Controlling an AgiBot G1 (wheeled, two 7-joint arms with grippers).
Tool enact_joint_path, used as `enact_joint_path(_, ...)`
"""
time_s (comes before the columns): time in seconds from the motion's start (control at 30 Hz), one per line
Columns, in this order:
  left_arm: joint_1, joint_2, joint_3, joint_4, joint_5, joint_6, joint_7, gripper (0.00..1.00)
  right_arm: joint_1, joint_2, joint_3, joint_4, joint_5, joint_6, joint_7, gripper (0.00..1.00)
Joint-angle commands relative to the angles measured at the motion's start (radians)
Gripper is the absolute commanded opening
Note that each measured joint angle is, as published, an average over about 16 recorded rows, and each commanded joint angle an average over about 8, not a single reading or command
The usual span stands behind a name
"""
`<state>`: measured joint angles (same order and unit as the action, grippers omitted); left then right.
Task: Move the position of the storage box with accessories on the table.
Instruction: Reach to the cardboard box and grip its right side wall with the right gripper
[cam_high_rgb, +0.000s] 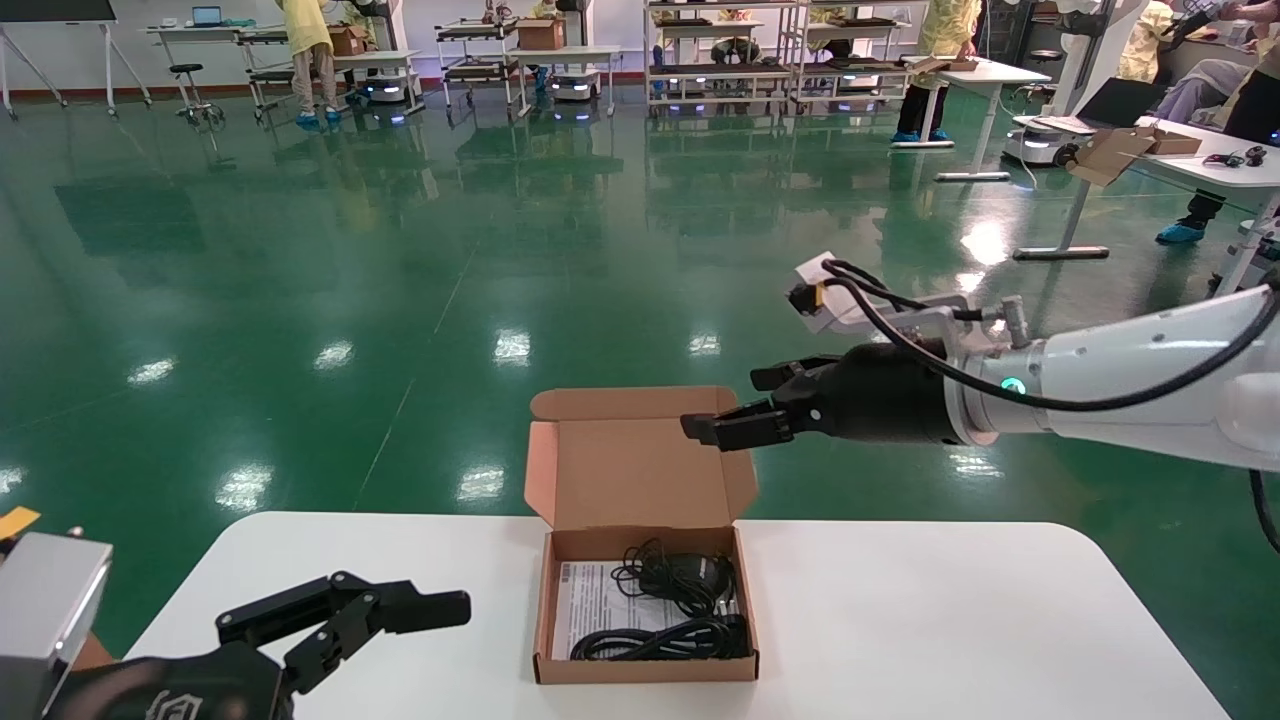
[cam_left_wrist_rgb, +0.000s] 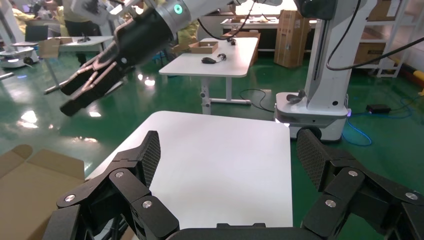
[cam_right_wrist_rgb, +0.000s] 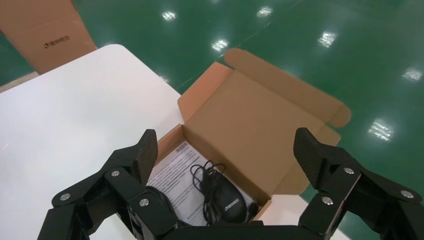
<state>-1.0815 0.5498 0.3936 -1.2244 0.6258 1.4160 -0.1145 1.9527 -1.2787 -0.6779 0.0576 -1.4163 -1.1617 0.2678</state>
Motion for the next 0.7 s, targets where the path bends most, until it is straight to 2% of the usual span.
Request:
enact_joint_path(0.03,0.000,0.000,0.000,0.000,0.000,0.000,0.000,1.00,-0.006,0.007,0.006,0.000,0.009,-0.010,-0.029,1.00)
enact_joint_path(0.27,0.000,0.000,0.000,0.000,0.000,0.000,0.000,1.00,-0.034,0.015,-0.002,-0.029,-0.003,-0.034,-0.066,1.00)
enact_joint_path(0.5,0.000,0.000,0.000,0.000,0.000,0.000,0.000,1.00,-0.040,-0.001,-0.041,-0.079,-0.058,-0.080,0.008,1.00)
enact_joint_path(0.7,0.000,0.000,0.000,0.000,0.000,0.000,0.000,1.00,-0.040,-0.009,-0.065,-0.091,-0.093,-0.089,0.053,1.00)
